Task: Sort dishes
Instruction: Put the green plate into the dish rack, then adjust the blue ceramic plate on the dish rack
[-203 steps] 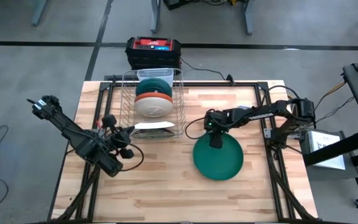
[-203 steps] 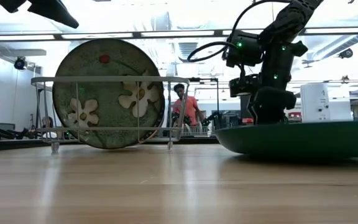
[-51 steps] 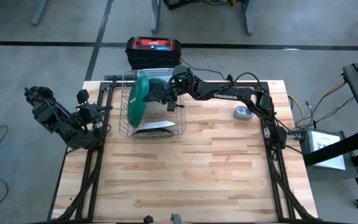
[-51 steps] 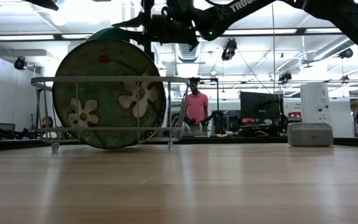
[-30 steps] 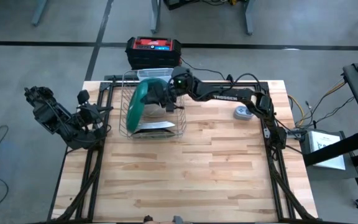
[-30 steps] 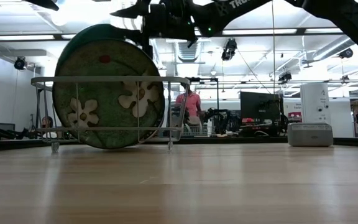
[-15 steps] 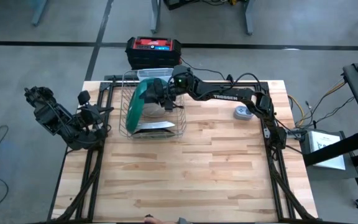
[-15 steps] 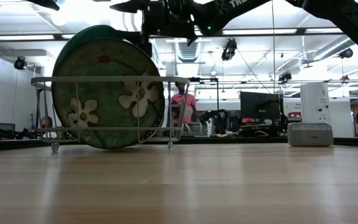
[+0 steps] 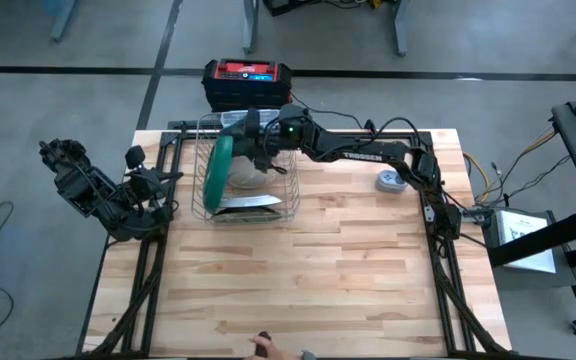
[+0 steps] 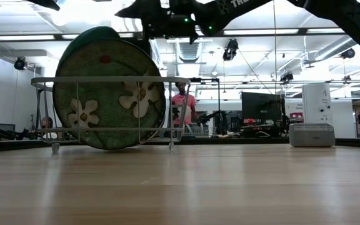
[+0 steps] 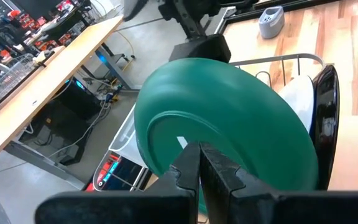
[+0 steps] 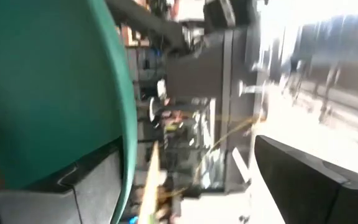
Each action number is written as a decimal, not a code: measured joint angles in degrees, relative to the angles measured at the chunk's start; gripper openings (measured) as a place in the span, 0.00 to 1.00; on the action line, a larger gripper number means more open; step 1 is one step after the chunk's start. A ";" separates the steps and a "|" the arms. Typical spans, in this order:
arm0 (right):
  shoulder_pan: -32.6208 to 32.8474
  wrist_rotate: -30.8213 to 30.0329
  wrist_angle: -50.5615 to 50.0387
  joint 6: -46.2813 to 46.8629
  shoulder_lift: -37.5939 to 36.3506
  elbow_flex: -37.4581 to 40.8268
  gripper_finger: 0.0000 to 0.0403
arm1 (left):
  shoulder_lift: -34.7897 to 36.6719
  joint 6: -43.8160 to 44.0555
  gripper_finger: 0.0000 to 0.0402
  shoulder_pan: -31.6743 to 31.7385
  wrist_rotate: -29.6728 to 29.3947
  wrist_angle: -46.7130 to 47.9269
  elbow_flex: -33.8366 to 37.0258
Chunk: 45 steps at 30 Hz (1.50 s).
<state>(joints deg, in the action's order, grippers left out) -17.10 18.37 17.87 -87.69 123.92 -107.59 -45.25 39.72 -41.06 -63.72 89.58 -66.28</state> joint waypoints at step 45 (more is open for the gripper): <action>-2.30 -18.64 -50.31 55.82 -18.94 4.03 0.80 | -3.25 -0.18 0.00 0.02 3.26 -11.49 0.11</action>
<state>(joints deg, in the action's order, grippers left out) -19.41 -0.27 -32.44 -31.86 104.98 -103.56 -48.51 39.55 -41.04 -60.46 78.09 -66.17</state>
